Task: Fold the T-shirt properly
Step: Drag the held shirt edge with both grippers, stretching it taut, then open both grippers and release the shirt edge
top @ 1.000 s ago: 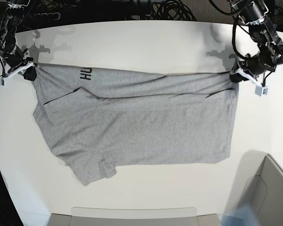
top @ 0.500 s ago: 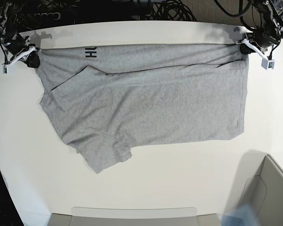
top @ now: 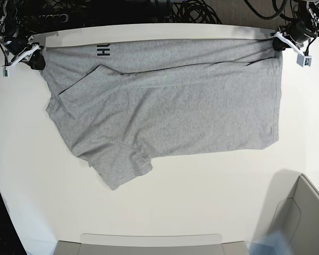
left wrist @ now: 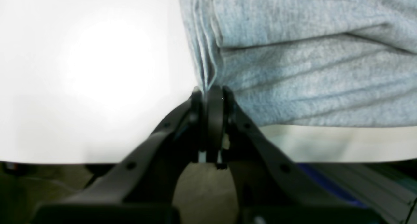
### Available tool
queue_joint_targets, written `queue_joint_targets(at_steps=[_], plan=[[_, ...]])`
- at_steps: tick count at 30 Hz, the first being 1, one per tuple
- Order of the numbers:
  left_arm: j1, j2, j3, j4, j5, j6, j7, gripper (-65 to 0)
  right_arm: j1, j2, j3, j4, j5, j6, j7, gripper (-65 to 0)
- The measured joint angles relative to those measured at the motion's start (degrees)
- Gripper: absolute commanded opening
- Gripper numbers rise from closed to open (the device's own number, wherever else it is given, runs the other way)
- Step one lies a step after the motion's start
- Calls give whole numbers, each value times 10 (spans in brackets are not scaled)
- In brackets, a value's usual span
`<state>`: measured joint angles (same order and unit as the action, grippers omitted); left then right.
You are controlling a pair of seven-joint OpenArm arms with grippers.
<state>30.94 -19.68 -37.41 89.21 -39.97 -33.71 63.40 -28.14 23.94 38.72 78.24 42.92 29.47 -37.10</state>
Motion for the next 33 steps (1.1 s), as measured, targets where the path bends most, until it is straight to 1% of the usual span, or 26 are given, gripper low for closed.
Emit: queue_joint_targets(at_steps=[5, 6, 7, 9, 10, 12, 15, 18, 21, 23, 27, 31, 33], plan=[[4, 5, 2, 24, 19, 4, 15, -650, -2, -1, 0, 24, -14, 1, -14, -650], [4, 4, 4, 28, 23, 4, 19, -627, -4, -2, -1, 31, -20, 1, -18, -650], [4, 5, 4, 35, 25, 4, 27, -584, -6, -6, -1, 37, -23, 1, -20, -650], [5, 5, 6, 51, 37, 9, 40, -499, -6, -11, -1, 47, -27, 1, -23, -608], [6, 5, 7, 59, 42, 9, 42, -462, -6, -13, -1, 53, -29, 1, -28, -577], [10, 6, 7, 77, 55, 11, 52, -424, -6, -16, -1, 62, -35, 0, -32, -524], [12, 7, 7, 92, 55, 11, 54, -431, -9, -18, -1, 79, -38, -3, -37, -451], [9, 6, 7, 92, 55, 11, 54, -435, -13, -27, -1, 99, -39, -5, -36, -409], [8, 6, 7, 95, 55, 11, 55, -435, -25, -34, 5, 125, -37, -5, -38, -407], [6, 5, 5, 97, 55, 11, 56, -435, -31, -38, 30, 139, -36, -5, -39, -407], [6, 4, 5, 97, 55, 11, 56, -435, -31, -61, 84, 175, -40, -8, -39, -407], [1, -20, 3, 97, 56, 11, 55, -435, -17, -71, 103, 227, -36, -8, -39, -407], [-5, -23, 0, 105, 59, 13, 56, -435, -10, -74, 106, 250, -35, -8, -38, -407]])
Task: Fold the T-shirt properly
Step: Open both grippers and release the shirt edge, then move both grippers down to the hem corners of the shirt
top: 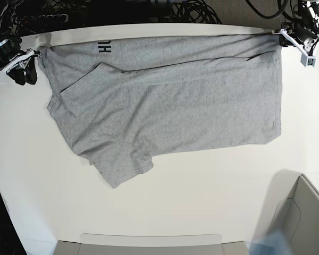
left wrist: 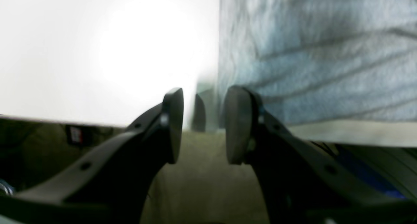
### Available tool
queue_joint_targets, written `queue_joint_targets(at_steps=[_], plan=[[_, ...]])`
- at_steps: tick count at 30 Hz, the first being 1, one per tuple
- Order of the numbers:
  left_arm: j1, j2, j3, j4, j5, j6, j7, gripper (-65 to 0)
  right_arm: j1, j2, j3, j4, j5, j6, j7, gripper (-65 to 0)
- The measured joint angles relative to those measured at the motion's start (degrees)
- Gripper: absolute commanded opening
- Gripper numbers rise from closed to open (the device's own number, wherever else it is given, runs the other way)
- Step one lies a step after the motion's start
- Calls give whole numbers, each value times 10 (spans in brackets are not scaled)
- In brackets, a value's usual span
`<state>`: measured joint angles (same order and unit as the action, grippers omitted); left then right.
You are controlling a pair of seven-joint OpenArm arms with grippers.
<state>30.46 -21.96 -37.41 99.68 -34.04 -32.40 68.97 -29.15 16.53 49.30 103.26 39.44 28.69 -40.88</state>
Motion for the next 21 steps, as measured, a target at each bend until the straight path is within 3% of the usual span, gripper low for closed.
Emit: queue_joint_targets(at_steps=[4, 7, 12, 14, 21], plan=[[-20, 0, -32, 45, -4, -2, -1, -435, 52, 3, -10, 2, -7, 0, -9, -407], [-62, -4, -41, 62, 2, 0, 4, -435, 104, 12, -64, 3, -32, -3, -2, -407], [-147, -2, -24, 69, -4, 0, 2, -435, 218, 11, -170, -26, -162, 0, -36, -407], [-173, -6, 0, 68, 0, 0, 3, -435, 285, -4, -190, -72, -215, -1, -61, -408], [-207, -2, 63, 68, -1, 0, 4, -435, 452, -24, -261, -297, -325, -2, -61, -408]])
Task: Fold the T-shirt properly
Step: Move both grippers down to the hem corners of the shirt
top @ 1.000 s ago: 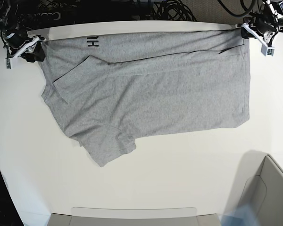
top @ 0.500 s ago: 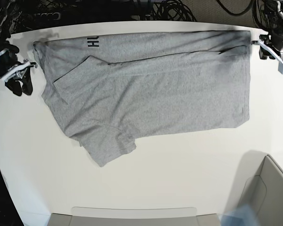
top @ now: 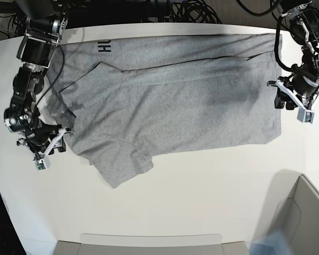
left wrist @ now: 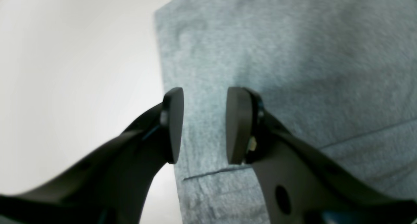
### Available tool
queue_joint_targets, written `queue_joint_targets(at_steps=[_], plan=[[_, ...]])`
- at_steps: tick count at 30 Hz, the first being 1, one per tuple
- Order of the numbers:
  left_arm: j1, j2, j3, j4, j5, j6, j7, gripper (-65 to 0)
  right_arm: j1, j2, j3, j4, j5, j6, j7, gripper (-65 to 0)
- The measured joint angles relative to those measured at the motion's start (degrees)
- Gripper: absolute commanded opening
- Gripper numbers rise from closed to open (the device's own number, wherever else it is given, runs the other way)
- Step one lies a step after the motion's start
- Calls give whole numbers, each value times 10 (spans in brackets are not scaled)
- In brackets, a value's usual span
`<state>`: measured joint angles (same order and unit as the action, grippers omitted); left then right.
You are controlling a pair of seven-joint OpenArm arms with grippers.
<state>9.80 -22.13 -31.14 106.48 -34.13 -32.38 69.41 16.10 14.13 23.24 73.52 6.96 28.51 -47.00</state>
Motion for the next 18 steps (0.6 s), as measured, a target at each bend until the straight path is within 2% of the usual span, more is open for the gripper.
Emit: queue_joint_targets(at_steps=[5, 10, 15, 18], plan=[[2, 2, 20, 0, 0, 0, 0, -435, 31, 0, -33, -125, 6, -1, 79, -408], [2, 2, 20, 0, -1, 0, 0, -435, 23, 4, -44, -192, 17, -2, 113, -408], [3, 2, 18, -1, 1, 0, 0, -435, -40, 7, -38, -145, 33, -4, 147, -408], [2, 2, 18, -1, 1, 1, 0, -435, -92, 8, -37, -84, 42, -4, 135, -408]])
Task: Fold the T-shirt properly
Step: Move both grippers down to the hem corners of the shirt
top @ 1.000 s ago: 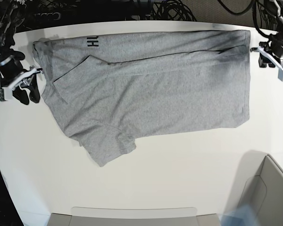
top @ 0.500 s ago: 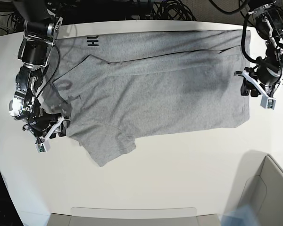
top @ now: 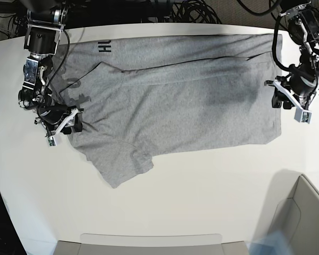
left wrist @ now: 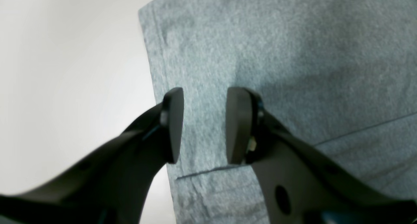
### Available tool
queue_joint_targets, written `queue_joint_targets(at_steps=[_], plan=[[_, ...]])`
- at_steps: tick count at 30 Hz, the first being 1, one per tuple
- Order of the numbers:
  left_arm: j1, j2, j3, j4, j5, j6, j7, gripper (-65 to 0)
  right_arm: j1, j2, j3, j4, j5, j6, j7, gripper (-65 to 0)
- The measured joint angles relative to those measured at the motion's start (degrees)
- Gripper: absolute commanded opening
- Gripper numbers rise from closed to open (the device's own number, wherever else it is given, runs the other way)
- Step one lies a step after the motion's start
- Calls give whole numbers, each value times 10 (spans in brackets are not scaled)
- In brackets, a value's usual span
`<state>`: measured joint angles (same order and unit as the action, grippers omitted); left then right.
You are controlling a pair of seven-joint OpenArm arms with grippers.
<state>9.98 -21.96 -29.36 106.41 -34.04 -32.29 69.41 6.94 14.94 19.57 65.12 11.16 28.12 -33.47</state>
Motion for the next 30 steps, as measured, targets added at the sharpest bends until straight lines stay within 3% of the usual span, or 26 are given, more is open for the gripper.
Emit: queue_joint_targets(at_steps=[5, 8, 11, 16, 18, 24, 30], plan=[[0, -1, 0, -6, 0, 1, 0, -435, -48, -13, 2, 86, -16, 2, -42, -408], [0, -1, 2, -21, 0, 0, 0, -435, -52, -32, 20, 125, -33, 2, -89, -408], [-5, -1, 2, -33, 1, 0, 0, -435, -56, -54, 31, 195, -40, 4, -99, -408], [-16, -3, 4, -47, -3, -1, -2, -435, 36, -59, 30, 221, -37, 3, -90, -406], [-14, -3, 4, -49, 2, -1, 1, -435, 80, -57, 30, 172, -36, 3, -82, -405], [-34, 6, 3, -50, 0, 1, -2, -435, 277, -29, 31, -142, -165, 0, -78, -404], [-31, 29, 3, -50, 0, 1, 0, -435, 359, -26, 30, -385, -178, 0, 100, -404]])
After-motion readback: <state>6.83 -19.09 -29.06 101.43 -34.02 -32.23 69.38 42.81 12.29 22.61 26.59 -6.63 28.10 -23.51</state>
